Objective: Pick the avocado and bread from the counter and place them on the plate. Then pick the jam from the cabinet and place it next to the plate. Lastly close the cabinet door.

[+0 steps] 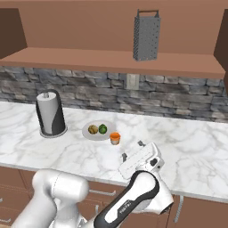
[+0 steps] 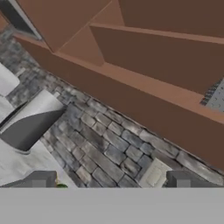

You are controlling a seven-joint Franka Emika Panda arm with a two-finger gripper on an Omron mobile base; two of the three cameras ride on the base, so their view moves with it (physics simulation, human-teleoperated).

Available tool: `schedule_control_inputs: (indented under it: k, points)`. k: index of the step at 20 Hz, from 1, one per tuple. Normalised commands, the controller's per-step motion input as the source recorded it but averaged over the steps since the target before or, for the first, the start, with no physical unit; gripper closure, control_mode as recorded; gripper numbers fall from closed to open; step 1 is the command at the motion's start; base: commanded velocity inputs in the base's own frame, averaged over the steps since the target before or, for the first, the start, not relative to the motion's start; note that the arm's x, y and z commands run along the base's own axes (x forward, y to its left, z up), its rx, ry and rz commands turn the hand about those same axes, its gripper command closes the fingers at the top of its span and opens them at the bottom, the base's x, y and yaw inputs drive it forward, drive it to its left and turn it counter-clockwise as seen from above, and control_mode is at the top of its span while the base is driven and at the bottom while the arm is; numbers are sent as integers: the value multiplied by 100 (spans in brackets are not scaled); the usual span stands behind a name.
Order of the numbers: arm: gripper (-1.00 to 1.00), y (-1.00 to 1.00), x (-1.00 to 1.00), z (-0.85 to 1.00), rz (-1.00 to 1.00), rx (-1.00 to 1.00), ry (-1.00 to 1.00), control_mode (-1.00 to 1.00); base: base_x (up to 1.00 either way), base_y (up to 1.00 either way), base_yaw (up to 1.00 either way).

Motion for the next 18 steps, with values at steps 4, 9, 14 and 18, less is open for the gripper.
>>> schedule_control_inputs:
  k: [4,9,14,18]
  points:
    - [-100,-61,12,12,0,10,0,-100,0,0,0]
    - [-100,-68,16,10,0,12,0,-100,0,0,0]
    - [-100,-70,25,15,0,13,0,-100,0,0,0]
    - [-100,-73,27,19,0,14,0,-100,0,0,0]
